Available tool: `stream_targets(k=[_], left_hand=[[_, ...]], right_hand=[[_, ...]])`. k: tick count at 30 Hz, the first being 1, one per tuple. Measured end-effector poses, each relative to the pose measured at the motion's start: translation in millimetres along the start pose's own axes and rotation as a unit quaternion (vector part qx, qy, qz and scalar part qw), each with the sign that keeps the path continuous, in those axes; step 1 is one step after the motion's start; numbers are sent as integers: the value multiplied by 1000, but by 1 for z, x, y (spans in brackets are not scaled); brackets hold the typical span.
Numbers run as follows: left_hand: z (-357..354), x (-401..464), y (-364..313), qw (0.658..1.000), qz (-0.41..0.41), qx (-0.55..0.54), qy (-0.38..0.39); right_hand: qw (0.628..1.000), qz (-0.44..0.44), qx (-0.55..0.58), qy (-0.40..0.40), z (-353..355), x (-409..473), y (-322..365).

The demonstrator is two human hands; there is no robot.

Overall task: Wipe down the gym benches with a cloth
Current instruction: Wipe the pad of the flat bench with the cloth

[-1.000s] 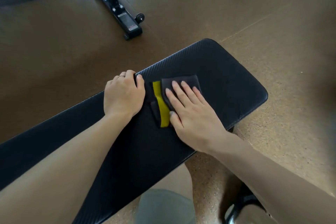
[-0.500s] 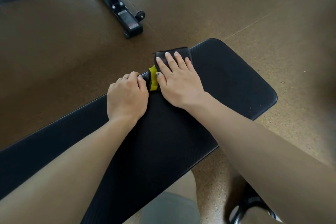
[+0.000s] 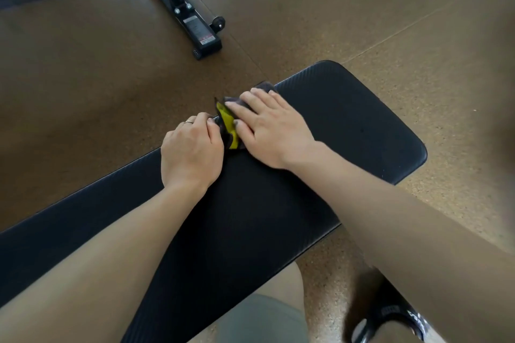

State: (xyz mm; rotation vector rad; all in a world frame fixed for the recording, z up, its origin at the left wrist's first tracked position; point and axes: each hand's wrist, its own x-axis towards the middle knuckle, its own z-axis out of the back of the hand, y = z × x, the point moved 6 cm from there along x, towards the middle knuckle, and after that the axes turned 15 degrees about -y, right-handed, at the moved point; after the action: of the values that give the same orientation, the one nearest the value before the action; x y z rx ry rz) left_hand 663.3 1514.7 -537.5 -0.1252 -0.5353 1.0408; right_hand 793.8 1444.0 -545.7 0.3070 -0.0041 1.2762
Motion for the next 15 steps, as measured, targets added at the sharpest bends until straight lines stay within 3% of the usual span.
stream_targets(k=[9,12,15], left_hand=[[0,-5,-2,1000,17,-9,4],[1,-4,-3,1000,18,-8,-1],[1,-3,-3,1000,11,-3,-7]], right_hand=[[988,-137,-49,-55,22,17,-105],[980,-187,-51,-41,16,5,-75],[992,-120,-32,-36,9,-26,-12]])
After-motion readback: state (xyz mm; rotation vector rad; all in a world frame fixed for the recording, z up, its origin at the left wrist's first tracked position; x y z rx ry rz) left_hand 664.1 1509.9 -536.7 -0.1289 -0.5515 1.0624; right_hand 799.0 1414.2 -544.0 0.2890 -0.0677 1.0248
